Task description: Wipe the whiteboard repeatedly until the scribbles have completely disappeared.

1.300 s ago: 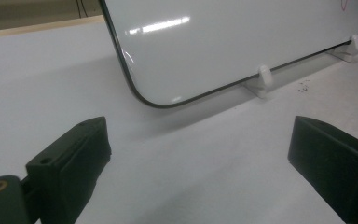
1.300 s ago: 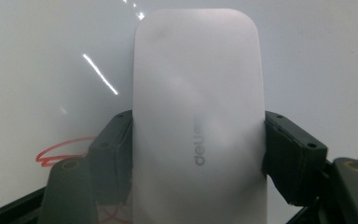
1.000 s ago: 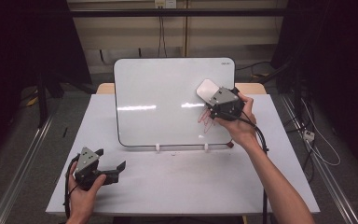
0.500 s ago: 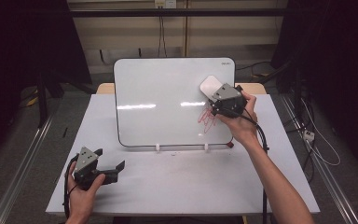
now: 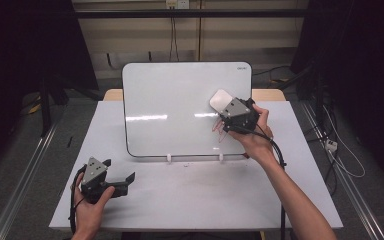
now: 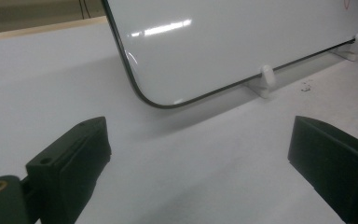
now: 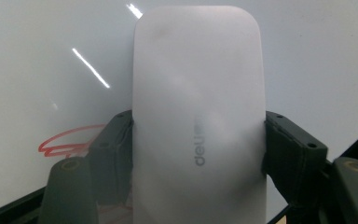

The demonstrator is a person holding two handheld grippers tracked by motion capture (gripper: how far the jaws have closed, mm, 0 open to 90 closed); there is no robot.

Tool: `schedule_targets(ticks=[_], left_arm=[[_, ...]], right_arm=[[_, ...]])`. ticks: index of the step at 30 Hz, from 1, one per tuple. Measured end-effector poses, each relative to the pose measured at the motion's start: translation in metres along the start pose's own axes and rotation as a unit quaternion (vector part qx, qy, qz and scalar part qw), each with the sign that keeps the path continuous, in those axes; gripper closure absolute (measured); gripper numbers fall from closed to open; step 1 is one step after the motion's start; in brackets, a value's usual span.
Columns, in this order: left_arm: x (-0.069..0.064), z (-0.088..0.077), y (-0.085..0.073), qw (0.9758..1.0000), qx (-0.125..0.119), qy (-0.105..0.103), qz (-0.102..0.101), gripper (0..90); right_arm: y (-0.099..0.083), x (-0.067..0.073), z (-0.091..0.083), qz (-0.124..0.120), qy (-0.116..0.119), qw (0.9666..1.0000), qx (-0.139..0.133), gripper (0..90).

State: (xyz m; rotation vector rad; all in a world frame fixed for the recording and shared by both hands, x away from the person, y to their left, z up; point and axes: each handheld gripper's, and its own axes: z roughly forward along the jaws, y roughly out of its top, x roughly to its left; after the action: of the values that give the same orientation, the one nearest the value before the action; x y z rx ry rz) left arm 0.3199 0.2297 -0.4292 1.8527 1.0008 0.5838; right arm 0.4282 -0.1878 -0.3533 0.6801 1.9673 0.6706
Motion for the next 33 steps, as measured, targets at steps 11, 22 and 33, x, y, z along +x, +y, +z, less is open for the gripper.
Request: schedule_targets(ticks=[11,22,33], left_arm=[[-0.001,0.001,0.000,1.0000,0.001,-0.003,0.000,5.3],[0.001,0.001,0.000,1.0000,0.001,-0.003,0.001,5.4],[0.002,-0.001,0.000,1.0000,-0.003,-0.002,-0.003,5.4]], right_arm=[[-0.004,0.028,-0.001,-0.023,0.021,0.9995,-0.008,31.6],[-0.003,0.023,-0.001,-0.007,0.024,0.9996,-0.014,31.5],[0.004,-0.007,0.003,0.045,-0.004,0.9989,-0.012,31.5]])
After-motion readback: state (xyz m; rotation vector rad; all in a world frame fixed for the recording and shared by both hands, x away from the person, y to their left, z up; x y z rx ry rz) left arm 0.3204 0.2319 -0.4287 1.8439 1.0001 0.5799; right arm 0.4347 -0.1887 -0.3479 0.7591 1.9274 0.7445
